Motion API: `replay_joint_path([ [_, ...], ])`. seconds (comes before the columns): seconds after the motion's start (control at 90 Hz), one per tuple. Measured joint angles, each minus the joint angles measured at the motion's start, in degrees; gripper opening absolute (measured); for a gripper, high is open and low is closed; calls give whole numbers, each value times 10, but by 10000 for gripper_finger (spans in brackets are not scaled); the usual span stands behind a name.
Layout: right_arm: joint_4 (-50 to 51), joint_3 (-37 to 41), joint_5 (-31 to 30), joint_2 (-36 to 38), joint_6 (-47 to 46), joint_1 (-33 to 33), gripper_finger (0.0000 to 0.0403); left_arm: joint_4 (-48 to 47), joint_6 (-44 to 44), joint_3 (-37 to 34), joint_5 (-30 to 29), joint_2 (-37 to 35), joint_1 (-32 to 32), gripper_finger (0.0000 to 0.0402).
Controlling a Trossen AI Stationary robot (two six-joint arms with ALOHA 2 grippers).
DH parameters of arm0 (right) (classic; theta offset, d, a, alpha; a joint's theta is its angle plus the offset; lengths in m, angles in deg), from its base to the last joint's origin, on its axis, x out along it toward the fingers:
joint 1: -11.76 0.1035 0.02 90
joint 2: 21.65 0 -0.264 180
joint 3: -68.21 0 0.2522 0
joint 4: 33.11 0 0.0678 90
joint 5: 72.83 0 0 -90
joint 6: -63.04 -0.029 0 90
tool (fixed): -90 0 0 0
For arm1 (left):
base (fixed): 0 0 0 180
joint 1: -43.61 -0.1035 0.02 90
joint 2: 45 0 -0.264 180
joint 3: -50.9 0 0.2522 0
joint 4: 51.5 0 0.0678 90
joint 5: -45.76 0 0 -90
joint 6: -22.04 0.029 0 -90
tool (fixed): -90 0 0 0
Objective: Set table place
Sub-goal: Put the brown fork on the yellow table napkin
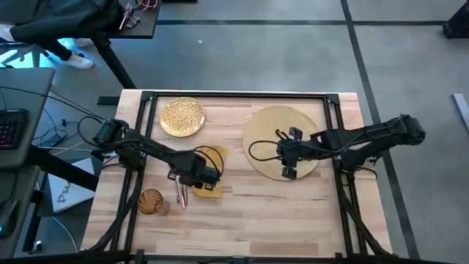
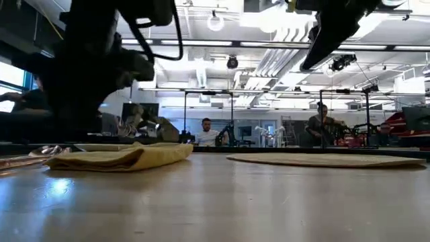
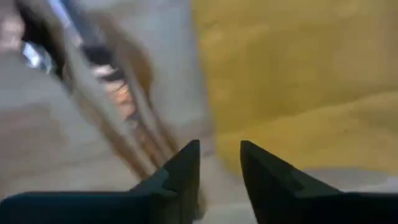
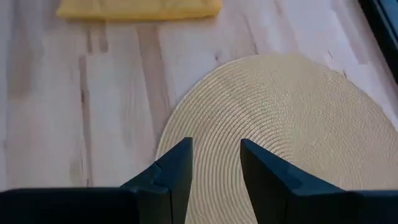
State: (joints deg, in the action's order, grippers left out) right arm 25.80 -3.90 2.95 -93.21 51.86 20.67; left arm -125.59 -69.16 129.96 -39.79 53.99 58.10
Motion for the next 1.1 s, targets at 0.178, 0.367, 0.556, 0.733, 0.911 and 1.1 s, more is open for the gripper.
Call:
replay_joint_path([
  [0.178,0,0,14,0,52,-17,117,-44,-12,-3,-4,1,-12,113],
  [0.367,-18,0,12,0,35,-26,117,-27,13,-40,-21,1,-31,75],
  [0.556,-30,0,14,0,40,-26,117,-23,46,-46,-57,4,-50,50],
  [0.733,-30,0,20,0,35,-26,117,-22,68,-46,-69,17,-70,41],
  [0.911,-30,0,43,0,35,-26,117,-8,116,-46,-41,32,-92,67],
  [1.1,-30,0,56,0,23,-26,117,-44,150,-14,-32,29,-98,111],
])
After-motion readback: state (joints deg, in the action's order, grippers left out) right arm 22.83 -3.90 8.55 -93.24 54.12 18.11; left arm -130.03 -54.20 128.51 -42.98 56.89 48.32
